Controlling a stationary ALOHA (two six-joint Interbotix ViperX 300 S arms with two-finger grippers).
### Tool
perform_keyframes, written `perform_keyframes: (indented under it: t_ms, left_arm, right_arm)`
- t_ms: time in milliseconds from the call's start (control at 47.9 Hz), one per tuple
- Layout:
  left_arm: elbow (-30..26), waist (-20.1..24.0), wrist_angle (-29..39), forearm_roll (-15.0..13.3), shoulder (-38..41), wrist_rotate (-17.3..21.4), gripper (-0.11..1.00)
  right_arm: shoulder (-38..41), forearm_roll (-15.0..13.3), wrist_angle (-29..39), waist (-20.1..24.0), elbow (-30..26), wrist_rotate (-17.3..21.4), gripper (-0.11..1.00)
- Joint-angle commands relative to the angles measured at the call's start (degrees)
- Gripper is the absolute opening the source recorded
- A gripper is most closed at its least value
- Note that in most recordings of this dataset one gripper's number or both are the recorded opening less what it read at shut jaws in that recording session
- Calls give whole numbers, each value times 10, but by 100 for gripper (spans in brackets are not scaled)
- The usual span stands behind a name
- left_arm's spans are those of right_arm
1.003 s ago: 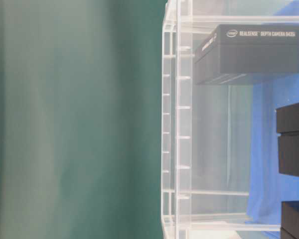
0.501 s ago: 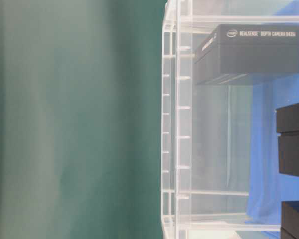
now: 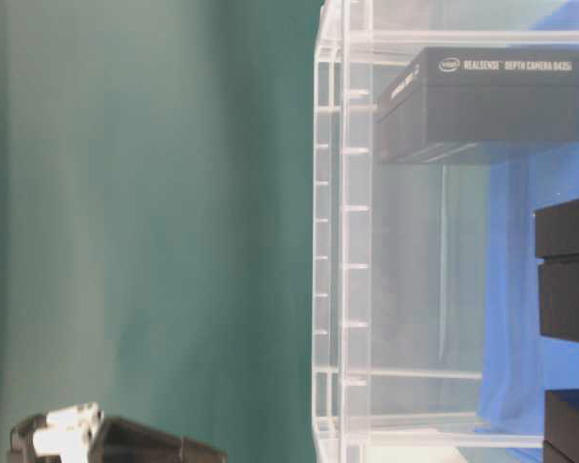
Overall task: Take the box out of the case with the left arm.
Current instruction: 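Swing the open left gripper over the right black box in the case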
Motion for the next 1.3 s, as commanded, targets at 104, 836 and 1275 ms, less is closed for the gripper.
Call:
perform_keyframes:
  t_ms: [104,836,1275]
  left_arm:
    - [-76,-22,-2,0,50,-15,90]
    - [-364,-68,16,0,284,-27,90]
    - [-476,-80,17,0,389,-25,90]
  right_arm:
    - [4,-1,-12,0,-9,1,0]
    - [-15,-1,34,0,-4,0,0]
    - [-26,1,54,0,-2,0,0]
